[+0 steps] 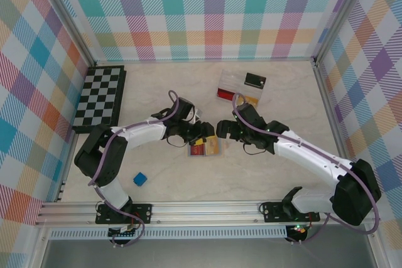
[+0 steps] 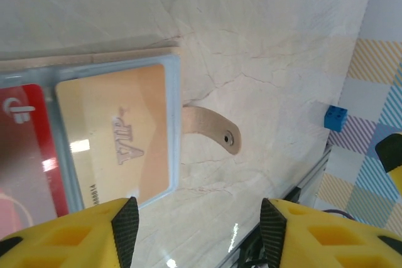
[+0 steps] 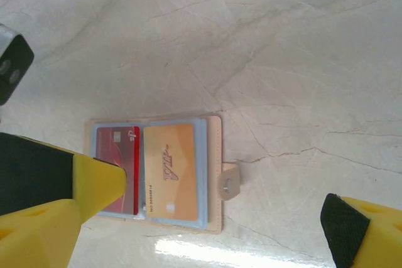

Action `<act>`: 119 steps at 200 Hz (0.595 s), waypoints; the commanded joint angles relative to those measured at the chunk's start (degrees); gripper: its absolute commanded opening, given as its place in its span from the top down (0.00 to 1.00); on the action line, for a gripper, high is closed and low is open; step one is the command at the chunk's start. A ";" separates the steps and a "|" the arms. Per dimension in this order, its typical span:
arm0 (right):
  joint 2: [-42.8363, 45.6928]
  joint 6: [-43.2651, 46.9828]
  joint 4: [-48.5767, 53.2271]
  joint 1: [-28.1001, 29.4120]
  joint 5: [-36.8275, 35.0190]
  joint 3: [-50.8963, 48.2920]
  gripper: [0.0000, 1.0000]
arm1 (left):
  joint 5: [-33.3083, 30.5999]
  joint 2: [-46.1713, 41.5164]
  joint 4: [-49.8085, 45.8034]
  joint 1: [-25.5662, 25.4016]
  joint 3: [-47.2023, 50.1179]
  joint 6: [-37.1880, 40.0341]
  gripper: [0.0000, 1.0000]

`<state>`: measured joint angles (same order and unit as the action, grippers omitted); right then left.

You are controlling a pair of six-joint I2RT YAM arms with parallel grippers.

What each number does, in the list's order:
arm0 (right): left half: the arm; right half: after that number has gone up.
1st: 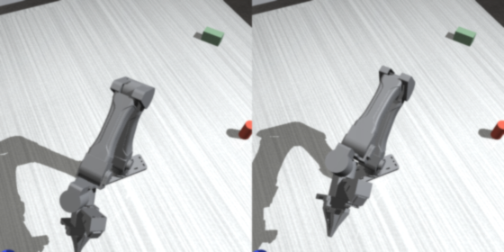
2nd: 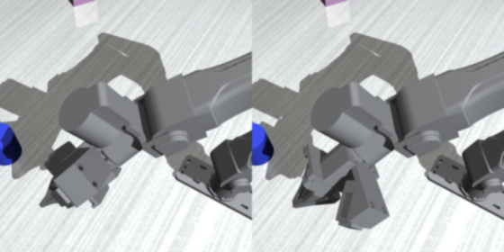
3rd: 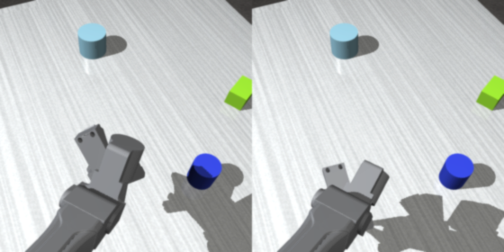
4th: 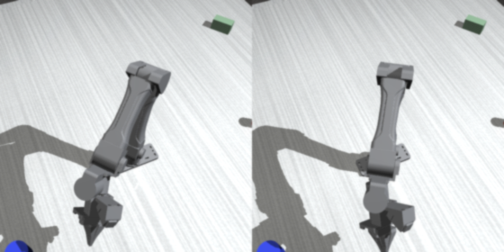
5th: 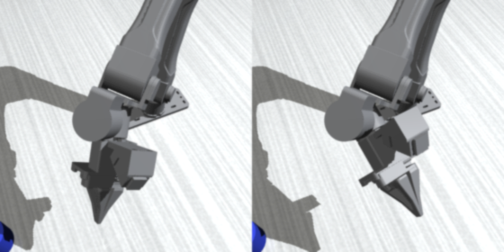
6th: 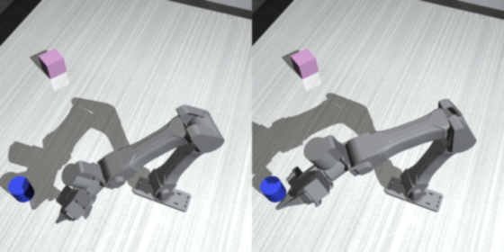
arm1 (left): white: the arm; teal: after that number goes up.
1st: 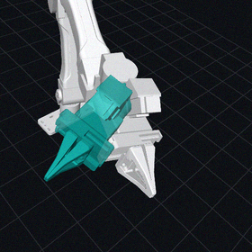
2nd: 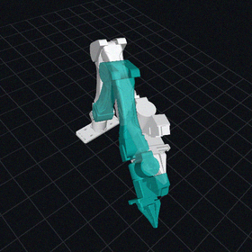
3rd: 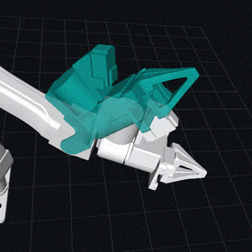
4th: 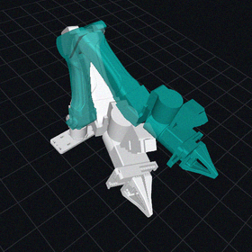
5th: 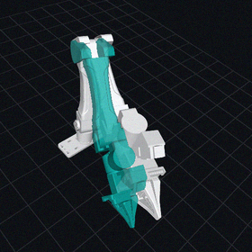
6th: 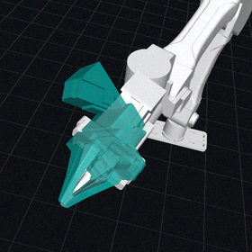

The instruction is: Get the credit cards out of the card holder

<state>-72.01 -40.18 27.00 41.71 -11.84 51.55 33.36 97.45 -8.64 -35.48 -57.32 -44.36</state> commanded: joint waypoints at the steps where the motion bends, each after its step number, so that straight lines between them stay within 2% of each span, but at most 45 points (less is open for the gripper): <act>1: -0.07 1.86 0.17 -0.10 1.27 -0.74 0.00 | -2.20 -0.51 -1.81 0.53 -0.44 -0.52 0.43; 23: -3.41 1.84 1.23 -0.14 3.17 1.18 0.08 | -5.79 -0.77 -5.07 1.01 -0.03 -0.81 0.46; 39: -7.00 1.94 0.81 -0.10 6.41 2.90 0.17 | -7.60 -0.93 -5.56 1.28 0.79 -1.42 0.52; 66: -14.00 0.99 -0.04 0.11 11.72 6.39 0.39 | -8.35 -0.79 -5.55 1.38 1.64 -2.51 0.61; 88: -19.31 0.06 0.41 0.21 13.72 9.26 0.61 | -8.58 -0.18 -5.46 1.47 1.62 -3.09 0.68; 119: -24.19 -0.99 1.34 0.21 14.21 11.70 0.75 | -8.69 0.94 -5.24 1.45 1.51 -4.01 0.73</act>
<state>-93.73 -40.14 27.14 41.71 -0.01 60.60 25.41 97.45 -13.30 -34.35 -56.29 -47.24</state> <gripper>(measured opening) 0.289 0.284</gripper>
